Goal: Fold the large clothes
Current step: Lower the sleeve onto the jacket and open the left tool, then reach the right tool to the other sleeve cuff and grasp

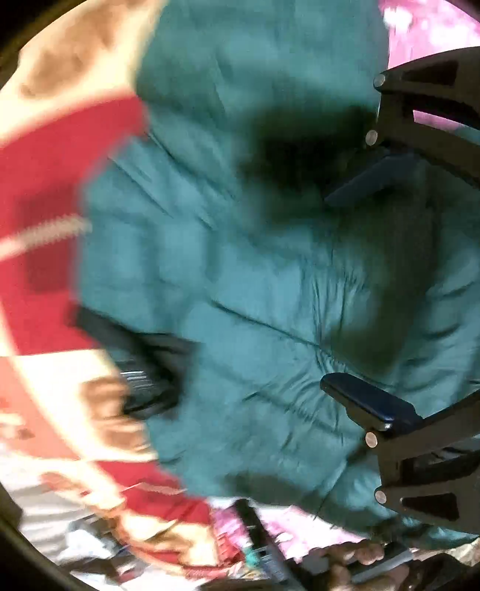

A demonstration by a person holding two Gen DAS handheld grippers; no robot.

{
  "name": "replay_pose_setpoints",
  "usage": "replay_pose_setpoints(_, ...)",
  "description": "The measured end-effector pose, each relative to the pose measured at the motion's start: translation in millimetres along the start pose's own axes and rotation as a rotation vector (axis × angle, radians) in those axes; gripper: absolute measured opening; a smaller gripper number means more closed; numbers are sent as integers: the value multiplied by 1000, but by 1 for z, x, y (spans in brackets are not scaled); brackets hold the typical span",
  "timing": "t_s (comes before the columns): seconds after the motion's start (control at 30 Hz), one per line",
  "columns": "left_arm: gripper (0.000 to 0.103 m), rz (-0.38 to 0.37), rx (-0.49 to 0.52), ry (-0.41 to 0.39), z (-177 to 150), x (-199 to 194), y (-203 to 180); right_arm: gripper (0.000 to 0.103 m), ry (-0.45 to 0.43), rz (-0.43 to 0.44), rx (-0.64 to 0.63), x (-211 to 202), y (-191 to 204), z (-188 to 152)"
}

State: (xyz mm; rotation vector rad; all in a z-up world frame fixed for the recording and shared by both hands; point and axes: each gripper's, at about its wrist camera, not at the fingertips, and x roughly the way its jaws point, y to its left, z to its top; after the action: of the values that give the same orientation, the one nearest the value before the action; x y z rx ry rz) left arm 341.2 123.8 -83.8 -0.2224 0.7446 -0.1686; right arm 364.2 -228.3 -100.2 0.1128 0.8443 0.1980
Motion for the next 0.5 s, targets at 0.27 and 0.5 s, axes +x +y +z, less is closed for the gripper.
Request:
replay_pose_setpoints(0.27,75,89,125,-10,-88,-33,-22,90,-132,-354,369,-138,-218,-14)
replay_pose_setpoints(0.5,75,126,93,81,-103,-4,-20,84,-215,-267,700,-165,-354,-42)
